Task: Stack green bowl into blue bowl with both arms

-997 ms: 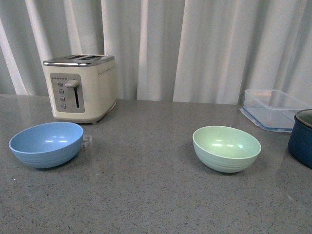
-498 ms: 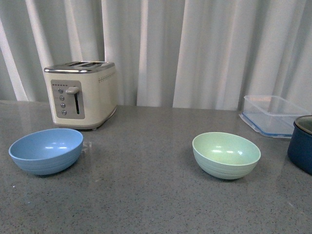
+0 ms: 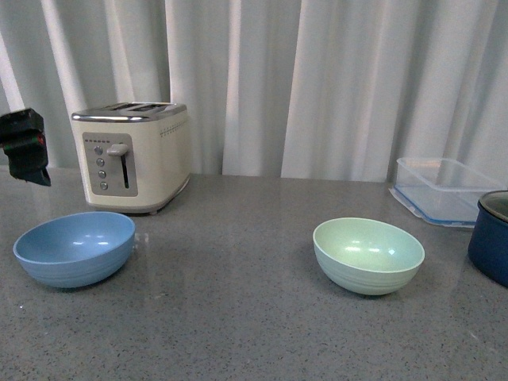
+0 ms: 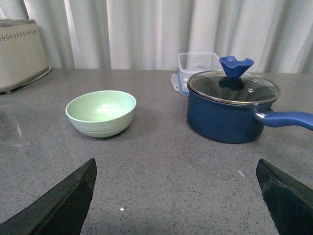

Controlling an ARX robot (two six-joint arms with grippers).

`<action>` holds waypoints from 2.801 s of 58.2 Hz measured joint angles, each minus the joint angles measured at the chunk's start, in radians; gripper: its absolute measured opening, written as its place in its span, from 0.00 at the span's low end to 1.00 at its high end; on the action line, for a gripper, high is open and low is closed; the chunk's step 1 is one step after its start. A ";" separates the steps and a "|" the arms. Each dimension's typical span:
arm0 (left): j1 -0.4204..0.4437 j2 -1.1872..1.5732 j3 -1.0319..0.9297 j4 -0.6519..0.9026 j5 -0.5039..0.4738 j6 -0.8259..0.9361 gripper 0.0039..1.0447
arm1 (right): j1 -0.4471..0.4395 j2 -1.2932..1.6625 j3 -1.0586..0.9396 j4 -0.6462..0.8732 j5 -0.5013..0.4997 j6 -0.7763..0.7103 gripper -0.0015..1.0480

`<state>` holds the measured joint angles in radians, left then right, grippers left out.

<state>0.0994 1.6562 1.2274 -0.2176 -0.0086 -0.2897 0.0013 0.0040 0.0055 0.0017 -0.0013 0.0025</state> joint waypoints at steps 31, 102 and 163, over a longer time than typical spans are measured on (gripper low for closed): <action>-0.009 0.224 0.054 0.023 -0.024 -0.056 0.94 | 0.000 0.000 0.000 0.000 0.000 0.000 0.90; -0.205 0.182 0.110 0.011 0.034 -0.087 0.03 | 0.000 0.000 0.000 0.000 0.000 0.000 0.90; -0.402 0.428 0.301 0.022 -0.033 -0.144 0.03 | 0.000 0.000 0.000 0.000 0.000 0.000 0.90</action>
<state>-0.3031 2.0838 1.5284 -0.1959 -0.0414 -0.4339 0.0013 0.0040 0.0055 0.0017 -0.0013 0.0025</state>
